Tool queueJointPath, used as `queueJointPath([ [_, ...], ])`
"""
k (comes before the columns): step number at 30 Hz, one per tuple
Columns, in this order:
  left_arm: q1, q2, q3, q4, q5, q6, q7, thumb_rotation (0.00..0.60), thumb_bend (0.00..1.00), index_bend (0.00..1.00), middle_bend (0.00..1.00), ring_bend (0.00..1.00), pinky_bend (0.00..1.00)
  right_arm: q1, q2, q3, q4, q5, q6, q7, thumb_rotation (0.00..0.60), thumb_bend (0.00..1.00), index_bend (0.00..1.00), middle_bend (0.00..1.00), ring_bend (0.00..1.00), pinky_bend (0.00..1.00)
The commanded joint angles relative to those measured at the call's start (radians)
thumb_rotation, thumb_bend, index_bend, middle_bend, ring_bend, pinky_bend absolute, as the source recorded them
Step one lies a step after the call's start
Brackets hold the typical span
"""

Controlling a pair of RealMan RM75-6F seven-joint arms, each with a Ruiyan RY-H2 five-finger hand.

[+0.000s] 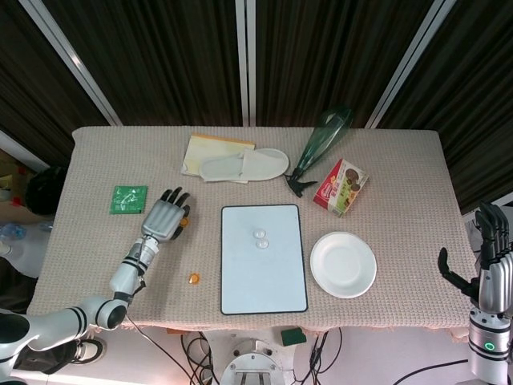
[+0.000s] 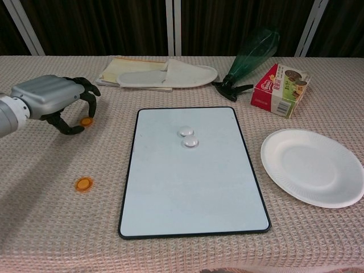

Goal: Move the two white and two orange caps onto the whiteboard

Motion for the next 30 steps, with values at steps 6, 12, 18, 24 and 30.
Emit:
queueJointPath([
  [6,-0.005,0.012,-0.013,-0.039,0.025,0.016,-0.012,0.6,0.3,0.5,0.15,0.04,0.14,0.0,0.0,0.001,0.002,0.002,-0.001,0.003,0.6,0.48,0.04,0.02,0.0,0.0],
  [12,-0.026,0.033,-0.021,-0.137,0.08,0.045,0.011,0.6,0.3,0.5,0.16,0.04,0.14,0.0,-0.005,0.0,0.006,0.004,-0.002,0.009,0.6,0.48,0.04,0.02,0.0,0.0],
  [18,-0.068,0.018,-0.033,-0.209,0.107,0.031,0.062,0.6,0.3,0.5,0.16,0.04,0.14,-0.003,0.0,0.003,0.009,0.011,-0.001,0.015,0.6,0.48,0.04,0.02,0.0,0.0],
  [24,-0.114,-0.037,-0.049,-0.201,0.079,-0.017,0.107,0.6,0.3,0.5,0.16,0.04,0.14,-0.004,0.004,0.004,0.004,0.014,-0.003,0.013,0.6,0.48,0.04,0.02,0.0,0.0],
  [30,-0.141,-0.086,-0.044,-0.167,0.074,-0.039,0.132,0.6,0.3,0.5,0.17,0.04,0.14,-0.006,0.007,0.004,0.003,0.01,0.002,0.014,0.6,0.48,0.04,0.02,0.0,0.0],
])
